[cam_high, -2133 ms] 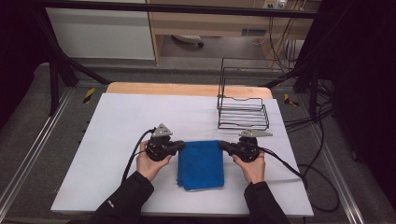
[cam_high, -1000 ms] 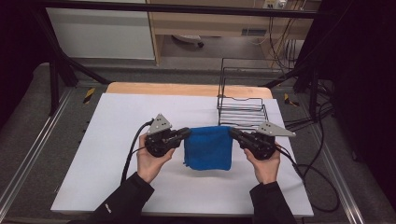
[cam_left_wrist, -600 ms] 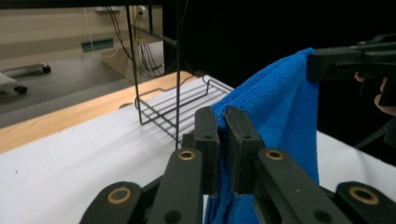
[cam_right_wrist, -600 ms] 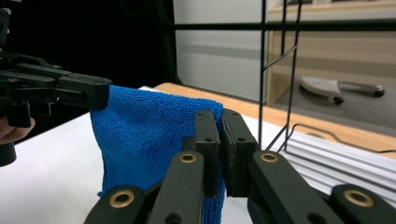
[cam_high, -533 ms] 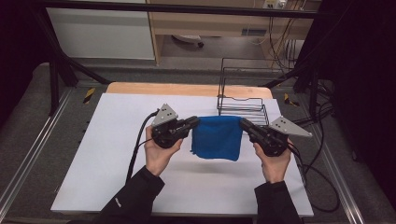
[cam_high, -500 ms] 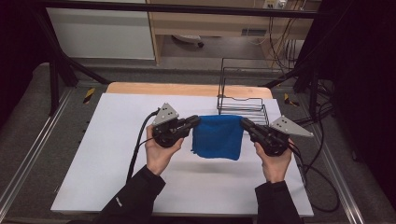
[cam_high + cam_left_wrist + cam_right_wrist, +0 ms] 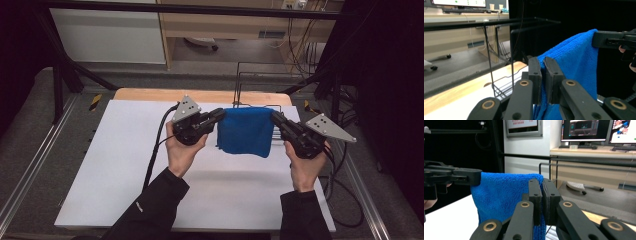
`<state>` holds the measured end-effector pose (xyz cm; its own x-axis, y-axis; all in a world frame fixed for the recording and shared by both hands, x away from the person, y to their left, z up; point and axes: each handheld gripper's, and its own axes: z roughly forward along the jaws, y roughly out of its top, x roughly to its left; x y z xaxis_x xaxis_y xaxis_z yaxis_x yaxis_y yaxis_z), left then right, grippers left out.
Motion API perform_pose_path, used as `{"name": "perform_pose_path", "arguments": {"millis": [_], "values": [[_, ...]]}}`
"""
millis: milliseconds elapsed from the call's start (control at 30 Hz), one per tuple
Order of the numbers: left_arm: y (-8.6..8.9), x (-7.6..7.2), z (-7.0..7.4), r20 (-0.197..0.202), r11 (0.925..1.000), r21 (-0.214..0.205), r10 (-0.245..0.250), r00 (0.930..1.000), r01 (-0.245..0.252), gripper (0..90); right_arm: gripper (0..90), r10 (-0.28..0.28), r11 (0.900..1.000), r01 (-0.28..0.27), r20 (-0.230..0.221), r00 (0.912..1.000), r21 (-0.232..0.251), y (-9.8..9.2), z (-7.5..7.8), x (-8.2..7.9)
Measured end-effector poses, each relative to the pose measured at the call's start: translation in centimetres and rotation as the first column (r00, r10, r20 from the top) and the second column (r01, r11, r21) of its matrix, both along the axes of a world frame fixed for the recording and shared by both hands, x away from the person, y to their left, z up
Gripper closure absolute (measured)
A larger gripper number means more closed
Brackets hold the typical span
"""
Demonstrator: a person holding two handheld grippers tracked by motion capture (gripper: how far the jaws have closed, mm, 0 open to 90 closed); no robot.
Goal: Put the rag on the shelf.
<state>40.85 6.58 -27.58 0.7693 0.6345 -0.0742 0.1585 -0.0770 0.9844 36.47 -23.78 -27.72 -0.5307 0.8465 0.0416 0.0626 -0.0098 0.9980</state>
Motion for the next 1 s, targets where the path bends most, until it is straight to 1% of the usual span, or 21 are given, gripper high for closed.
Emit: {"name": "perform_pose_path", "arguments": {"millis": [33,67,133,200,233,267,300,367,467,567,600,800,833,1000], "values": [[-0.1,0.1,0.2,0.005,1.0000,-0.005,-0.002,1.0000,0.002,84.2,86.8,0.000,1.0000,0.000,0.000,1.0000,0.000,0.0,0.0,0.0],[-0.2,0.1,0.3,0.009,0.9999,-0.012,-0.004,1.0000,0.004,84.2,86.8,-0.009,1.0000,0.009,0.013,0.9999,0.002,-0.2,0.4,0.0],[-0.5,0.3,0.6,0.019,0.9998,-0.022,-0.004,0.9998,0.005,84.2,86.8,-0.018,0.9998,0.017,0.023,0.9996,0.009,-0.4,0.8,0.1],[-0.9,0.4,0.9,0.027,0.9996,-0.027,-0.002,0.9996,0.003,84.2,86.9,-0.029,0.9995,0.029,0.037,0.9989,0.014,-0.5,1.2,0.2],[-1.1,0.5,1.0,0.031,0.9996,-0.028,-0.002,0.9995,0.003,84.2,86.9,-0.029,0.9995,0.029,0.037,0.9989,0.014,-0.5,1.2,0.2],[-1.3,0.6,1.1,0.035,0.9995,-0.031,-0.003,0.9994,0.004,84.2,86.9,-0.042,0.9990,0.041,0.046,0.9981,0.018,-0.7,1.5,0.3],[-1.6,0.8,1.5,0.042,0.9994,-0.034,-0.006,0.9991,0.008,84.2,86.9,-0.046,0.9987,0.045,0.047,0.9978,0.024,-0.9,1.7,0.3],[-1.7,0.9,1.6,0.046,0.9993,-0.036,-0.007,0.9989,0.009,84.2,86.9,-0.049,0.9985,0.047,0.051,0.9975,0.026,-1.0,1.8,0.4],[-2.1,1.2,2.2,0.057,0.9987,-0.050,-0.008,0.9984,0.011,84.2,86.9,-0.061,0.9974,0.059,0.066,0.9959,0.042,-1.5,2.5,0.5],[-2.7,1.6,2.9,0.077,0.9984,-0.055,-0.009,0.9970,0.014,84.2,86.9,-0.072,0.9964,0.068,0.079,0.9943,0.051,-1.8,3.0,0.6],[-2.7,1.6,2.9,0.077,0.9984,-0.055,-0.009,0.9970,0.014,84.2,86.9,-0.074,0.9961,0.070,0.080,0.9941,0.054,-1.9,3.1,0.6],[-3.6,2.2,4.0,0.092,0.9980,-0.060,-0.013,0.9957,0.019,84.3,87.0,-0.091,0.9945,0.086,0.091,0.9917,0.059,-2.5,3.9,0.9],[-3.7,2.3,4.1,0.093,0.9977,-0.065,-0.013,0.9955,0.019,84.3,87.0,-0.098,0.9940,0.093,0.097,0.9904,0.058,-2.7,4.2,1.1],[-4.4,2.9,4.9,0.101,0.9970,-0.075,-0.010,0.9949,0.018,84.2,87.0,-0.111,0.9927,0.105,0.107,0.9881,0.060,-3.1,4.8,1.4]]}}
